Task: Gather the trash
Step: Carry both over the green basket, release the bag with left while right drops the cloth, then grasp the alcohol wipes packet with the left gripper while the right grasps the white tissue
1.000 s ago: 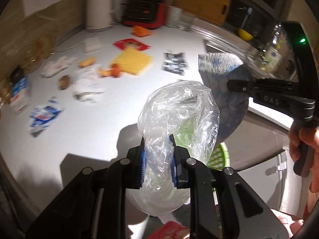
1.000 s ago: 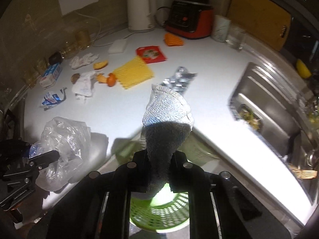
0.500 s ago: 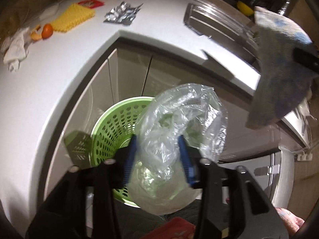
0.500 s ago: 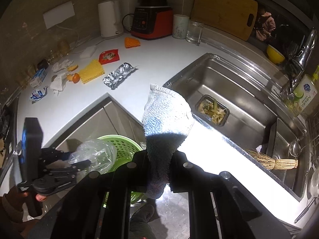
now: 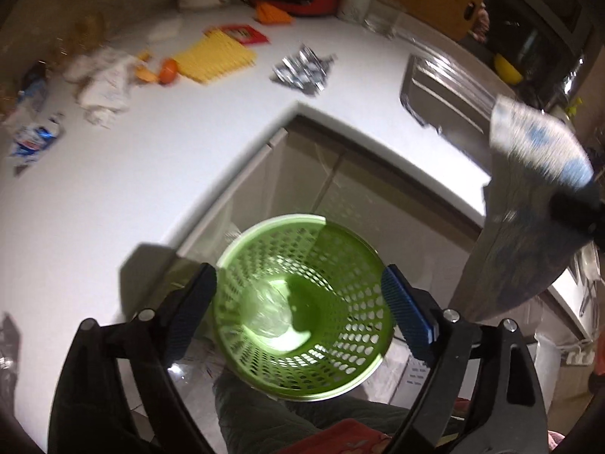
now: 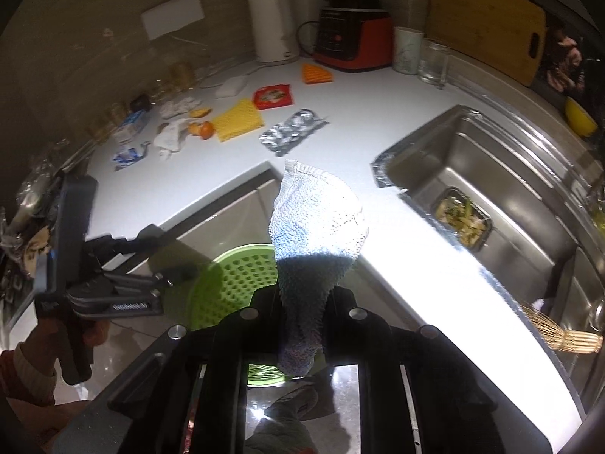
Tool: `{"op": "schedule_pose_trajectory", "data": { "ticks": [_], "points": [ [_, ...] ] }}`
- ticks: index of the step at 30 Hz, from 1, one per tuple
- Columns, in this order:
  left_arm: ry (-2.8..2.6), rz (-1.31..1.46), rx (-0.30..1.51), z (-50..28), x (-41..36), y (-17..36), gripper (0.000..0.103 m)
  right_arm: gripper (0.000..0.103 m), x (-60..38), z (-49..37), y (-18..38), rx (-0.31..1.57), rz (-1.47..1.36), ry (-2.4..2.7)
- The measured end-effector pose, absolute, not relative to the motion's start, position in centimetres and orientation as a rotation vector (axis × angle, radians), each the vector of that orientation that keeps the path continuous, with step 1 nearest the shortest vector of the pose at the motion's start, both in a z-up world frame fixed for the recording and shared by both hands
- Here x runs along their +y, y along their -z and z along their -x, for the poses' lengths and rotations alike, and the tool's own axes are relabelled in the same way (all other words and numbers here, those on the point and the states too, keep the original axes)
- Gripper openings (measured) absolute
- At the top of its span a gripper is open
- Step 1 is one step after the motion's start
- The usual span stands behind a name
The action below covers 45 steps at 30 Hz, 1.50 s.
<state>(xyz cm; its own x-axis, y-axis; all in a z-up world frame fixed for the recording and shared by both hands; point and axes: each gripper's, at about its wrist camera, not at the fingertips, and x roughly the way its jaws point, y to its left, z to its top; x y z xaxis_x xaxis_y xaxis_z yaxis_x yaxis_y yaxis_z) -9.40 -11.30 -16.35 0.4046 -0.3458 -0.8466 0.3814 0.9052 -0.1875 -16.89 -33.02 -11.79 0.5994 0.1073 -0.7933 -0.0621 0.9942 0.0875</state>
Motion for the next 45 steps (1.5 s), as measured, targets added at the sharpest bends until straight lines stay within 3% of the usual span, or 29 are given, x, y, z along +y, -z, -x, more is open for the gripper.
{"op": "schedule_pose_trajectory", "data": {
  "ticks": [3,4,5,7,8,17,29,41,45],
  "points": [
    [0.379,-0.032,1.014,9.6,-9.1,13.7,0.095,0.021,-31.4,16.3,12.7,0.937,-0.045,-0.174],
    [0.348,-0.027,0.993,9.7,-8.2,13.0,0.095,0.035,-31.0,16.2,13.1,0.945,-0.036,-0.191],
    [0.322,-0.023,0.977,9.8,-7.3,12.3,0.095,0.060,-30.5,16.0,13.6,0.953,-0.024,-0.203],
    [0.277,-0.017,0.967,9.7,-5.8,11.4,0.095,0.088,-29.9,15.7,14.4,0.961,-0.007,-0.209],
    [0.251,-0.011,0.963,9.4,-4.9,11.2,0.095,0.091,-29.6,15.5,14.6,0.959,-0.002,-0.208],
    [0.105,0.012,0.942,6.1,2.8,11.2,0.095,0.097,-26.9,11.9,13.4,0.935,-0.014,-0.227],
    [0.012,0.042,0.946,-6.7,11.4,14.0,0.095,0.100,-20.4,3.3,10.0,0.859,-0.051,-0.213],
    [0.088,-0.023,1.003,-13.5,12.6,19.3,0.095,0.100,-13.8,-4.2,11.3,0.919,0.008,-0.196],
    [0.118,-0.053,1.021,-14.2,12.5,20.1,0.088,0.100,-12.1,-6.0,11.8,0.930,0.017,-0.207]
  ]
}}
